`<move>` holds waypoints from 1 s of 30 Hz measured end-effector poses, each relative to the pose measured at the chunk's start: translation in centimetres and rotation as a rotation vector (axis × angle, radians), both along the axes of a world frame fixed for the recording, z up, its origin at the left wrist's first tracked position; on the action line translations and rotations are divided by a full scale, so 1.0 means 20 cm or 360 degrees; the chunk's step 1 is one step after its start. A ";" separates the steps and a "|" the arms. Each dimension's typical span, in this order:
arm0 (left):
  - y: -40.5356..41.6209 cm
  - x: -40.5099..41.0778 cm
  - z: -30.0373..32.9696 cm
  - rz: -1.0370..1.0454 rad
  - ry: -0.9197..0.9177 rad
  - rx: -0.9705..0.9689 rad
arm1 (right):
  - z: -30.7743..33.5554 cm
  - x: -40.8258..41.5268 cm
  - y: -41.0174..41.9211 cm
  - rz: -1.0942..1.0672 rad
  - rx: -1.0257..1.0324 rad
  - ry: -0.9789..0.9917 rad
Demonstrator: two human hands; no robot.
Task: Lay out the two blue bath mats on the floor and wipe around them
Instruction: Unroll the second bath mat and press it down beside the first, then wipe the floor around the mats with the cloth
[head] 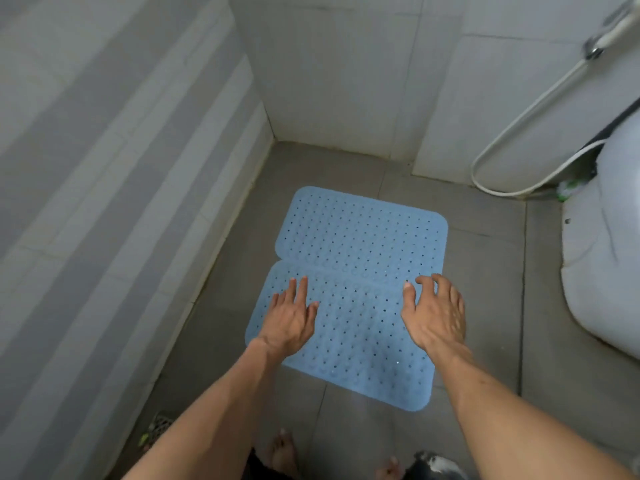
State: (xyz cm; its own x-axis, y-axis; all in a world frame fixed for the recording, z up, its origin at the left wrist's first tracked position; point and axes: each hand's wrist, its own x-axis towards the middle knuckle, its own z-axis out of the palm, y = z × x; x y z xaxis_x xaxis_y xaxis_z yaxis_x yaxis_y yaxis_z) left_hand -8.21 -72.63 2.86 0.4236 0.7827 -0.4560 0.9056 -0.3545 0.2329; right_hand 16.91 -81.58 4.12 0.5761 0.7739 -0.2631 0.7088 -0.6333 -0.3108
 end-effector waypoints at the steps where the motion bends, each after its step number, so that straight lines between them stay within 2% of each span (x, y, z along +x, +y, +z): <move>1: 0.02 -0.01 0.11 0.0047 0.0016 0.0040 | 0.11 0.02 0.01 0.0017 0.0008 -0.0011; 9: 0.11 0.02 1.00 0.0258 0.0079 0.0187 | 0.90 0.08 0.04 0.0143 0.0082 -0.0075; 13: 0.10 0.09 1.28 0.0346 0.0038 0.0258 | 1.18 0.14 0.11 0.0251 0.0234 -0.0056; 20: -0.04 0.15 1.72 0.0465 -0.0110 0.0362 | 1.59 0.20 0.16 0.0493 0.0306 -0.0096; 24: -0.08 0.02 1.97 0.0604 -0.0163 0.0482 | 1.83 0.07 0.25 0.0636 0.0400 -0.0101; 30: -0.13 -0.34 2.27 0.0879 -0.0114 0.0715 | 2.12 -0.38 0.45 0.1012 0.0630 0.0007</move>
State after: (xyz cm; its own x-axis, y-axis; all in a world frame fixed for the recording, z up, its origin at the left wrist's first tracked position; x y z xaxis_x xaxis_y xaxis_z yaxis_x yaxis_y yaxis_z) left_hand -14.91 -75.15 48.31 -0.0717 0.9971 -0.0249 0.9684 0.0756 0.2377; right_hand 9.40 -72.63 46.51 -0.0142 0.9946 0.1029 0.8990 0.0578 -0.4341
